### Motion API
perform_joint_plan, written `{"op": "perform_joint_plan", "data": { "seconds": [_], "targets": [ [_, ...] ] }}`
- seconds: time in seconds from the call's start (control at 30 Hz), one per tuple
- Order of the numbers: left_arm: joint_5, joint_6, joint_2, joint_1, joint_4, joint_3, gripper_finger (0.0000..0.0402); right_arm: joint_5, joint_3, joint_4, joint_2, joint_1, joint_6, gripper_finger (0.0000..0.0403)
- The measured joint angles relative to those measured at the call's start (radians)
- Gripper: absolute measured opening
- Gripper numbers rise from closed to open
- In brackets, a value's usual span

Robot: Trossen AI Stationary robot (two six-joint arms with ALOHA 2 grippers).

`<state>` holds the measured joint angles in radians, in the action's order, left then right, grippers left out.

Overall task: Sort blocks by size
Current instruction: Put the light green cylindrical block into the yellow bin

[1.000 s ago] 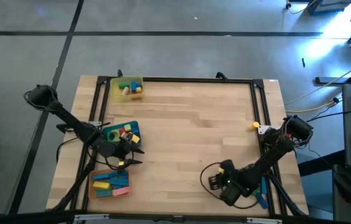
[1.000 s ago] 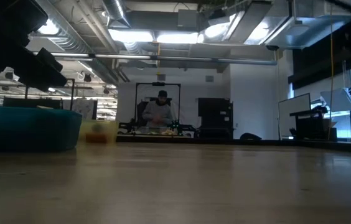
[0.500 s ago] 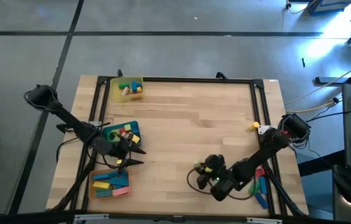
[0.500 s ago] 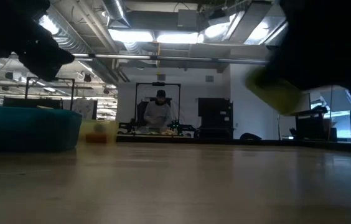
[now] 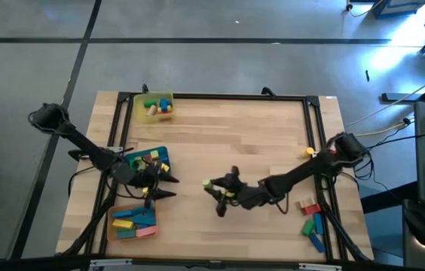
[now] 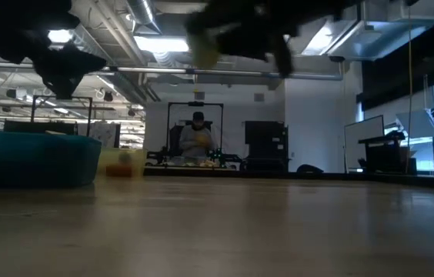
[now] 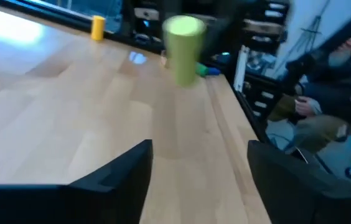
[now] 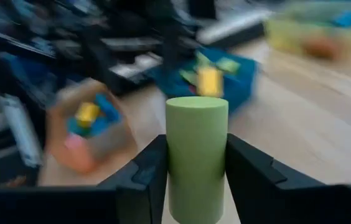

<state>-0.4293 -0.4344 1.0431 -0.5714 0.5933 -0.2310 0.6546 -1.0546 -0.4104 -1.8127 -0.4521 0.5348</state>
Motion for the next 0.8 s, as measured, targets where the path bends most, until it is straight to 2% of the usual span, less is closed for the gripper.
{"op": "perform_joint_plan", "data": {
  "seconds": [0.07,0.2,0.37,0.67,0.8],
  "targets": [
    [0.0,-0.019,0.0,0.017,0.005,0.0,0.0259,-0.062,0.0,-0.127,-0.033,0.023,-0.077,0.0137],
    [0.0,-0.015,0.0,0.038,0.062,-0.003,0.0275,-0.122,0.0,-0.345,-0.094,0.057,-0.165,0.0137],
    [0.0,0.024,0.013,0.04,0.105,-0.022,0.0276,-0.155,-0.005,-0.5,-0.143,0.081,-0.218,0.0138],
    [-0.002,0.087,0.157,0.07,0.105,-0.134,0.0276,-0.228,-0.078,-0.523,-0.17,0.086,-0.302,0.0138],
    [0.0,0.102,0.201,0.071,0.107,-0.188,0.0276,-0.23,-0.079,-0.521,-0.17,0.086,-0.308,0.0138]
  ]
}}
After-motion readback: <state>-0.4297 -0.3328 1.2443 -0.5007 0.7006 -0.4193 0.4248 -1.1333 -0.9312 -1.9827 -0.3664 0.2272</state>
